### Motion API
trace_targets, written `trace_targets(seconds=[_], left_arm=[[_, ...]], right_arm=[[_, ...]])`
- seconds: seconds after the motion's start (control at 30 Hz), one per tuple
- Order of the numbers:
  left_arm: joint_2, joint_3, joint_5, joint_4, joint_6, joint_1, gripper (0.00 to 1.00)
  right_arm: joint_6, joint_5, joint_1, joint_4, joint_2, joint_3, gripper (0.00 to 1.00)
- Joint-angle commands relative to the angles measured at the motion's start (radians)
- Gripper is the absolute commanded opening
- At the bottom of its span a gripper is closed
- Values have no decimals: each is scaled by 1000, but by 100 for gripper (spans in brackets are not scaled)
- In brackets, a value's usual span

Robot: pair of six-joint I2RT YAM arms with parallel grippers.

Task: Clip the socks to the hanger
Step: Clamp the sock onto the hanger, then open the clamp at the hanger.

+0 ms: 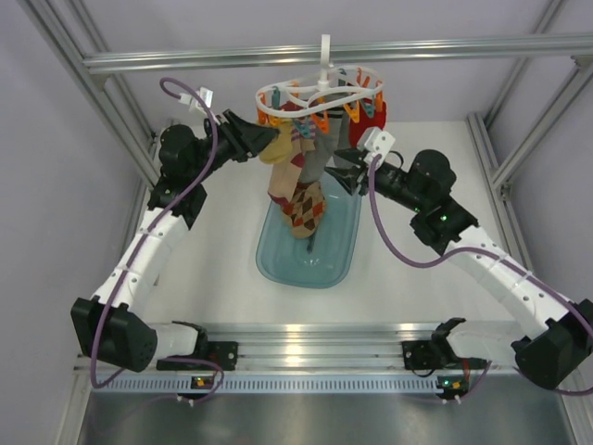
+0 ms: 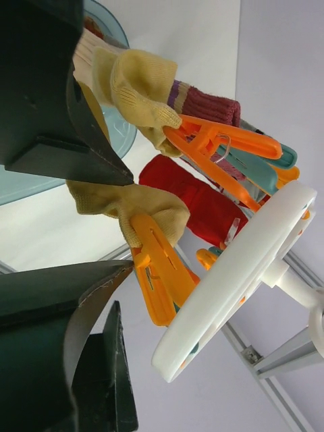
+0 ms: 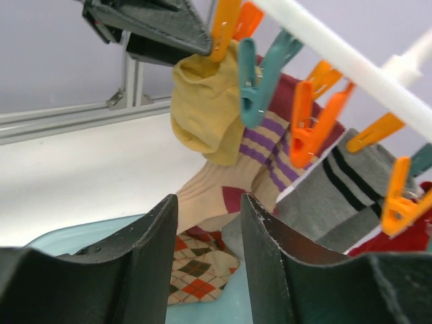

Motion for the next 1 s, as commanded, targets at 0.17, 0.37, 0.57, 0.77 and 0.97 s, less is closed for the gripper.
trace_targets(seconds=[0.17, 0.37, 0.57, 0.77, 0.97], left_arm=[[-6, 28, -42, -20, 130, 26, 55], [29, 54, -30, -17, 146, 74, 54], [30, 55, 21, 19, 161, 94, 54], [-26, 7, 108, 79, 106, 117, 59], [-98, -11, 157, 39, 120, 117, 63]], right_arm=[[209, -98, -147, 8, -23, 17, 49], [361, -250, -162, 108, 35, 56, 51], [449, -311, -135, 203, 143, 154, 55], [434, -336, -121, 202, 278, 324, 56], [406, -370, -121, 222, 387, 432, 58]])
